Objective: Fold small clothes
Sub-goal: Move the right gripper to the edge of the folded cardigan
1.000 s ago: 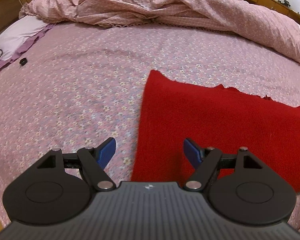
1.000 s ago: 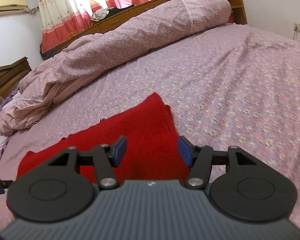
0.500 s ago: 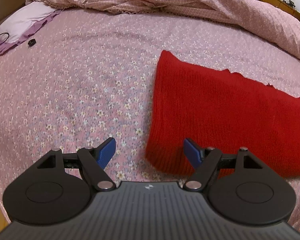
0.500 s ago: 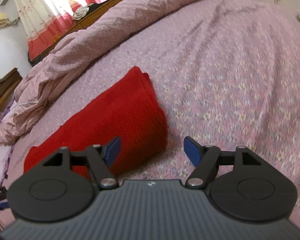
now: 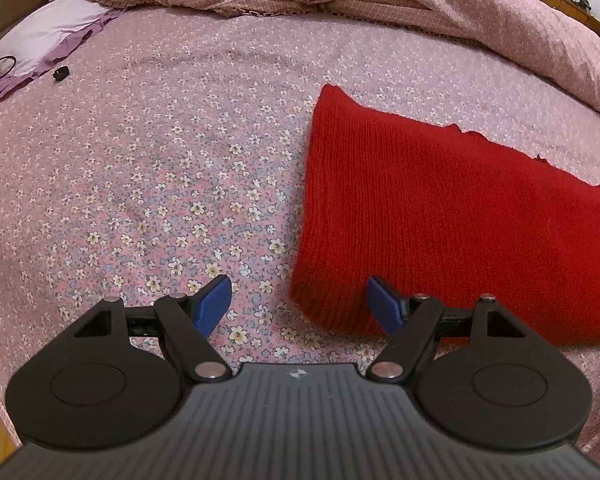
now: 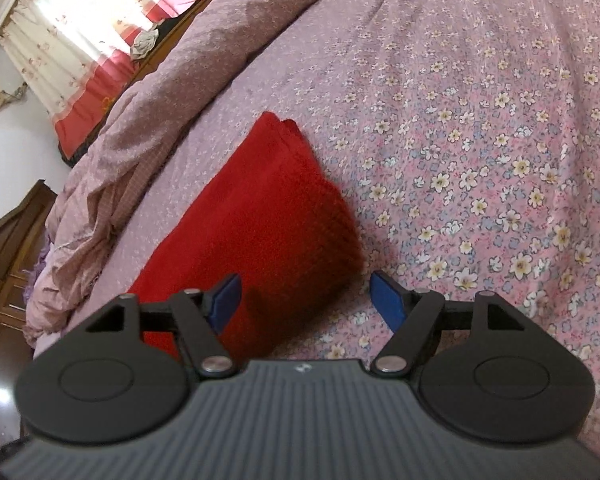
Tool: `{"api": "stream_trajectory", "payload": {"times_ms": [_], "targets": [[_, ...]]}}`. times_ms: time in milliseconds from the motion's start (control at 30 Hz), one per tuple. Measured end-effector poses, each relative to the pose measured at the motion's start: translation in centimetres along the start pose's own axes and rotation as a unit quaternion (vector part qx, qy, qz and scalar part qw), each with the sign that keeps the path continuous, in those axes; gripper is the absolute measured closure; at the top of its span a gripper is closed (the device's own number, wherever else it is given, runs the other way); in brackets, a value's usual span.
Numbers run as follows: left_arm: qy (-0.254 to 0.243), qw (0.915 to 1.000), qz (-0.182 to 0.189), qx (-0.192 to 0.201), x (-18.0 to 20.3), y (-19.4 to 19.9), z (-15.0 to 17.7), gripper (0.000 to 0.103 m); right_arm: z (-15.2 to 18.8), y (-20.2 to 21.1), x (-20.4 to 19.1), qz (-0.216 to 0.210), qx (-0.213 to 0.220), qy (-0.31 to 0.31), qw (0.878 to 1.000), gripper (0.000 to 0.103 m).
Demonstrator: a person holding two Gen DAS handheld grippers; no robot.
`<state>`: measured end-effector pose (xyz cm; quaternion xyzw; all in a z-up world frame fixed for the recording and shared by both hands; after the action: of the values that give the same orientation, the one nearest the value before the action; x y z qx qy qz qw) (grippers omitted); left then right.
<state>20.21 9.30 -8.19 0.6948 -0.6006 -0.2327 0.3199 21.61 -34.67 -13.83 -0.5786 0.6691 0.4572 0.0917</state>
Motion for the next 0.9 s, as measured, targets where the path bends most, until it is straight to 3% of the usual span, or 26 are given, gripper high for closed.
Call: {"api": "stream_trajectory", "payload": {"times_ms": [267,667,900], "targets": [[-0.002,1.0000,-0.001,-0.004,0.2,-0.6,0.2,0.024,-0.2,-1.0,-0.5,0.000,0.003,0.003,1.000,0.029],[0.000,0.9999,0.000,-0.010,0.2,-1.0,0.4,0.024,-1.8,-2.9,0.3,-0.022,0.020,-0.108,0.994,0.029],[-0.003,0.9999,-0.004,-0.011,0.3,-1.2,0.5,0.024,-1.7,-3.0,0.6,-0.025,0.036,-0.112,0.993,0.029]]}}
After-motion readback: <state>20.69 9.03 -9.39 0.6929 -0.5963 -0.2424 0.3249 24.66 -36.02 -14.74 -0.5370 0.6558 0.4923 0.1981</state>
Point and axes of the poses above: each gripper's, at about its wrist camera, not at the fingertips, and y roughly against the way its jaws point, x to its right, z to its underside, the point moved 10 cm from there along -y, roughly the way its jaws point, and after that the axes turned 9 degrees about x, right-handed, at the moved point
